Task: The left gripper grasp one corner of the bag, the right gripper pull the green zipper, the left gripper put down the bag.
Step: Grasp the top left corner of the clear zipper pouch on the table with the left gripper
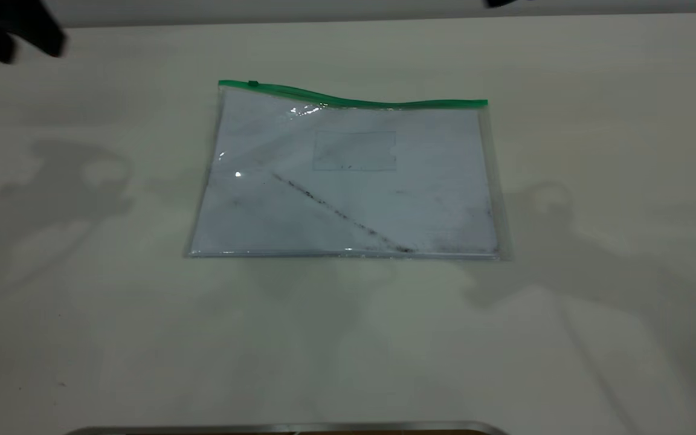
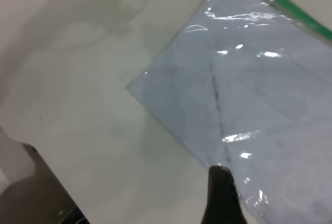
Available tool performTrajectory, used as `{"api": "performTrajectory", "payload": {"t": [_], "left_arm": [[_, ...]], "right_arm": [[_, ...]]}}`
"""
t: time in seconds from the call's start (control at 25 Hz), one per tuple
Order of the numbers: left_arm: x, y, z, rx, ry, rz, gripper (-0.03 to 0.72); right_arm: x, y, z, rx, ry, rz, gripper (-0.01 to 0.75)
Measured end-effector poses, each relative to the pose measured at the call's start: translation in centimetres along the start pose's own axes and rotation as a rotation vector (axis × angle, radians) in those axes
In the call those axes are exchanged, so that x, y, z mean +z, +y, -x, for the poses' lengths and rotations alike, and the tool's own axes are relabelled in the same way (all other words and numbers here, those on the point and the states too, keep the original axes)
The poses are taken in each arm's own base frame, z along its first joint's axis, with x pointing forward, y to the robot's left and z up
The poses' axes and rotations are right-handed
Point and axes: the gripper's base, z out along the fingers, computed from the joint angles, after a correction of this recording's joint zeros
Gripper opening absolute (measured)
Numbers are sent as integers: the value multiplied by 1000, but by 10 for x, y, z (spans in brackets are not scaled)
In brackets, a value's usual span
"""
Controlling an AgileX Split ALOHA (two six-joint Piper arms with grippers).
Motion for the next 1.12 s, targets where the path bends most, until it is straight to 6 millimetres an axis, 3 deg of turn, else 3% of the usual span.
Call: {"api": "performTrajectory", "payload": {"t": [0.2,0.32,0.52,0.84,1.12], "left_arm": [[62,13,32,57,23,-175,590],[104,20,39,51,27,-274,590],[152,28,43,56,30,-324,590],[192,9,44,78,41,-382,590],[206,-9,47,71,28,-433,590]], "right_arm": [[25,-10,9,16,13,16,566],[31,-14,11,21,15,15,566],[34,-16,12,23,14,13,566],[34,-17,12,24,9,-3,566],[34,-18,12,23,7,-12,566]]}}
